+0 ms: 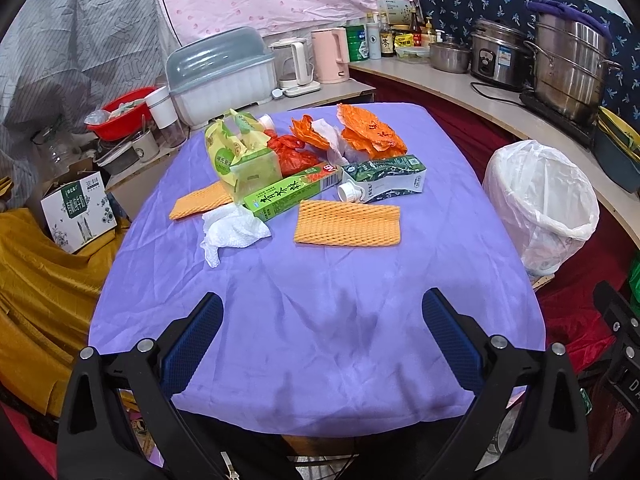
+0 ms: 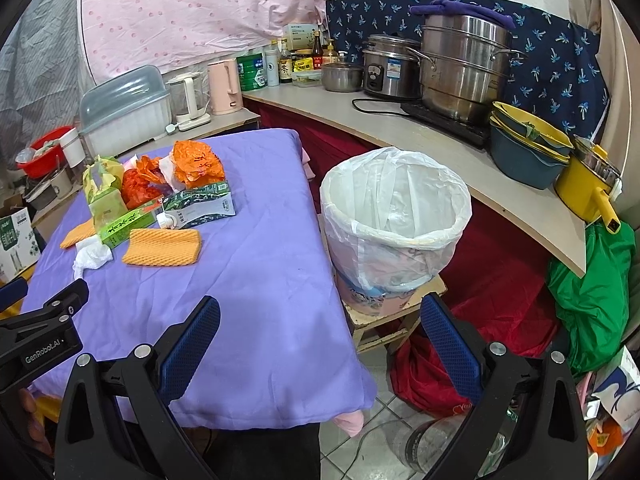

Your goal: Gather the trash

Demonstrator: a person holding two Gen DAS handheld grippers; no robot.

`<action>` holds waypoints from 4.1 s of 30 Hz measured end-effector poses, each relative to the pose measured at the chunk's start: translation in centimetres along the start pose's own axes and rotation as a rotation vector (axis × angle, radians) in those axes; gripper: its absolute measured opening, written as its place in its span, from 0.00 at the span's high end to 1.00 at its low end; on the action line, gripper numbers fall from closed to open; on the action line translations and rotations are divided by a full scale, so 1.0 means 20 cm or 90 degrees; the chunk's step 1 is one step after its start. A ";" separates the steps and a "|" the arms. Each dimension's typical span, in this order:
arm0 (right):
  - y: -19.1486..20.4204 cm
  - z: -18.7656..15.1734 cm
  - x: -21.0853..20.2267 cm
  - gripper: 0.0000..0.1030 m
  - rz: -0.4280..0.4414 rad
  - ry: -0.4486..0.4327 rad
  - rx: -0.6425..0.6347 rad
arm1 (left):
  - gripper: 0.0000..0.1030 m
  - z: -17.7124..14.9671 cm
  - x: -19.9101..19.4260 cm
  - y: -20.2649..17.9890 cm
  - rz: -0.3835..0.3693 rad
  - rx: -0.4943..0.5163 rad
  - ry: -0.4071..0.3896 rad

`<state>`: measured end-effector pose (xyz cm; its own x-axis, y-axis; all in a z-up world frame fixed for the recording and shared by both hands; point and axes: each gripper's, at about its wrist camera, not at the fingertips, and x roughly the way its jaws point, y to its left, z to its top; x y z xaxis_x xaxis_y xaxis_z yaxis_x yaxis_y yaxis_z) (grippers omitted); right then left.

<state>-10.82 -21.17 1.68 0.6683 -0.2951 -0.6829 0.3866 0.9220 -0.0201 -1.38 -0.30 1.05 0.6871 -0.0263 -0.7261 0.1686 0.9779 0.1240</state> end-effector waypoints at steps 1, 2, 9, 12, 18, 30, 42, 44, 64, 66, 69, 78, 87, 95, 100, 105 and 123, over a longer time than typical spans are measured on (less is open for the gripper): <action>0.00 0.00 0.00 0.07 -0.001 0.000 0.000 | 0.08 0.00 0.00 0.00 0.000 0.000 0.000; 0.00 0.00 0.00 0.07 0.000 0.000 0.000 | 0.08 0.00 0.00 0.00 0.000 -0.001 0.001; 0.00 0.00 0.00 0.07 -0.001 0.000 -0.001 | 0.08 0.00 0.01 0.00 0.000 -0.001 0.005; 0.00 0.00 0.01 0.07 0.000 0.000 0.000 | 0.08 0.00 0.02 0.00 -0.002 -0.002 0.010; 0.00 0.01 0.05 0.07 -0.001 0.006 0.003 | 0.08 0.01 0.07 0.01 -0.006 -0.004 0.022; 0.05 0.09 0.16 0.07 -0.001 0.005 0.009 | 0.08 0.06 0.17 0.05 -0.026 -0.019 0.034; 0.22 0.16 0.44 0.07 0.049 0.029 0.003 | 0.07 0.14 0.45 0.30 0.002 -0.074 0.039; 0.27 0.17 0.49 0.08 0.062 0.029 -0.004 | 0.07 0.15 0.52 0.37 0.017 -0.079 0.046; 0.84 0.22 1.05 0.23 0.169 0.099 -0.061 | 0.12 0.16 1.08 0.77 -0.024 -0.155 0.111; 0.87 0.22 1.08 0.26 0.169 0.104 -0.069 | 0.21 0.16 1.09 0.77 -0.041 -0.155 0.115; 0.91 0.20 1.11 0.39 0.177 0.118 -0.079 | 0.36 0.16 1.09 0.75 -0.062 -0.152 0.120; 0.94 0.17 1.07 0.90 0.190 0.116 -0.095 | 0.85 0.12 1.01 0.73 -0.106 -0.166 0.131; 0.88 0.15 0.85 0.93 0.223 0.085 -0.086 | 0.89 0.10 0.80 0.75 -0.098 -0.165 0.107; 0.76 0.21 0.55 0.93 0.220 0.013 -0.059 | 0.89 0.14 0.51 0.67 -0.129 -0.128 0.055; 0.55 0.28 0.36 0.93 0.180 -0.047 -0.017 | 0.89 0.23 0.33 0.49 -0.172 -0.073 0.014; 0.25 0.33 0.26 0.93 0.108 -0.082 0.042 | 0.89 0.34 0.16 0.17 -0.242 0.006 -0.030; -0.76 0.37 0.52 0.93 -0.172 -0.049 0.201 | 0.89 0.57 0.31 -1.17 -0.462 0.210 0.004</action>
<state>-5.05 -40.08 0.35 0.5569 -0.5449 -0.6269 0.7225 0.6901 0.0421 7.04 -25.78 1.31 0.3219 -0.6311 -0.7058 0.7736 0.6051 -0.1882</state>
